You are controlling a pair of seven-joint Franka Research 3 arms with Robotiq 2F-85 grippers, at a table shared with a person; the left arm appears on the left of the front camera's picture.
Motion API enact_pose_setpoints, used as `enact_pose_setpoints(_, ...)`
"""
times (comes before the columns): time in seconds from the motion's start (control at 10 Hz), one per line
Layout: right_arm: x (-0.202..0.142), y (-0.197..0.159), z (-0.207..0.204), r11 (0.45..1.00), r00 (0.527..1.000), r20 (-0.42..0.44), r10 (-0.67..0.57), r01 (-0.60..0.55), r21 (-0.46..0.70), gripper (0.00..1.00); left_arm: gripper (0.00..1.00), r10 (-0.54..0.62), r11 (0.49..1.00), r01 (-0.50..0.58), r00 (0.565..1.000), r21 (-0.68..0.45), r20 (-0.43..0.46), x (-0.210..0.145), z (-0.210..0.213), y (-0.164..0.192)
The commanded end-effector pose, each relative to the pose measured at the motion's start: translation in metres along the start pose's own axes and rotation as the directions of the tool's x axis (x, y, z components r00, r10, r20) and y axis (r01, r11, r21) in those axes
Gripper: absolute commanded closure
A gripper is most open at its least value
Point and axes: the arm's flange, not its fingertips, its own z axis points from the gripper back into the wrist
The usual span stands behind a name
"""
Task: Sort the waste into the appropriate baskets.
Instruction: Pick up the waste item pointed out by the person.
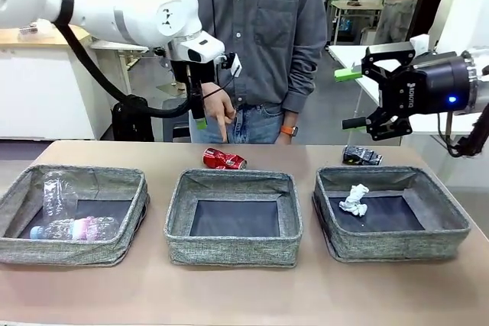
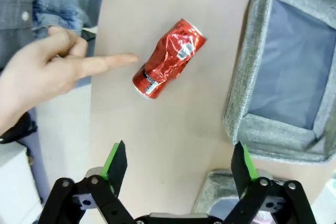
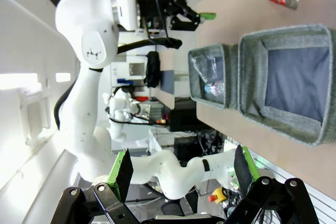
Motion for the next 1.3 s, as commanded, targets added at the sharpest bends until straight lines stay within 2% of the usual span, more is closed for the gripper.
enact_pose_setpoints(0.0, -0.001, 0.002, 0.0, 1.0, 1.0, -0.001, -0.015, 0.015, 0.007, 0.0, 0.0, 0.0, 1.0, 0.0, 1.0, 0.002, 0.0, 0.0, 0.001, 0.0)
enact_pose_setpoints(0.1, -0.001, 0.002, 0.0, 1.0, 1.0, -0.001, -0.015, 0.015, 0.007, 0.0, 0.0, -0.101, 0.995, 0.1, 0.993, 0.022, 0.054, 0.008, 0.0, -0.015)
enact_pose_setpoints(0.2, -0.001, 0.002, 0.0, 1.0, 1.0, -0.001, -0.015, 0.015, 0.007, 0.0, 0.0, -0.135, 0.991, 0.132, 0.984, 0.037, 0.112, 0.011, -0.003, -0.019)
enact_pose_setpoints(0.3, -0.001, 0.002, 0.0, 1.0, 1.0, -0.001, -0.015, 0.015, 0.007, 0.0, 0.0, -0.029, 1.0, 0.029, 1.0, 0.006, 0.01, 0.006, 0.0, -0.003)
enact_pose_setpoints(0.4, -0.001, 0.002, 0.0, 1.0, 1.0, -0.001, -0.015, 0.015, 0.007, 0.0, 0.0, -0.029, 1.0, 0.029, 1.0, 0.006, 0.01, 0.006, 0.0, -0.003)
enact_pose_setpoints(0.5, -0.001, 0.002, 0.0, 1.0, 1.0, -0.001, -0.015, 0.015, 0.007, 0.0, 0.0, -0.07, 0.997, 0.07, 0.997, 0.022, 0.044, 0.02, 0.0, -0.01)
enact_pose_setpoints(0.6, -0.001, 0.002, 0.0, 1.0, 1.0, -0.001, -0.015, 0.015, 0.007, 0.0, 0.0, -0.206, 0.977, 0.198, 0.973, 0.083, 0.102, 0.024, -0.004, -0.013)
enact_pose_setpoints(0.8, -0.001, 0.002, 0.0, 1.0, 1.0, -0.001, -0.015, 0.015, 0.007, 0.0, 0.0, -0.344, 0.932, 0.337, 0.938, 0.137, 0.032, 0.037, -0.024, -0.01)
enact_pose_setpoints(0.9, -0.001, 0.002, 0.0, 1.0, 1.0, -0.001, -0.015, 0.015, 0.007, 0.0, 0.0, -0.38, 0.92, 0.377, 0.925, 0.109, 0.007, 0.041, -0.034, -0.007)
enact_pose_setpoints(1.2, -0.001, 0.002, 0.0, 1.0, 1.0, -0.001, -0.015, 0.015, 0.007, 0.0, 0.0, -0.409, 0.912, 0.409, 0.912, 0.029, -0.012, 0.038, -0.055, -0.009)
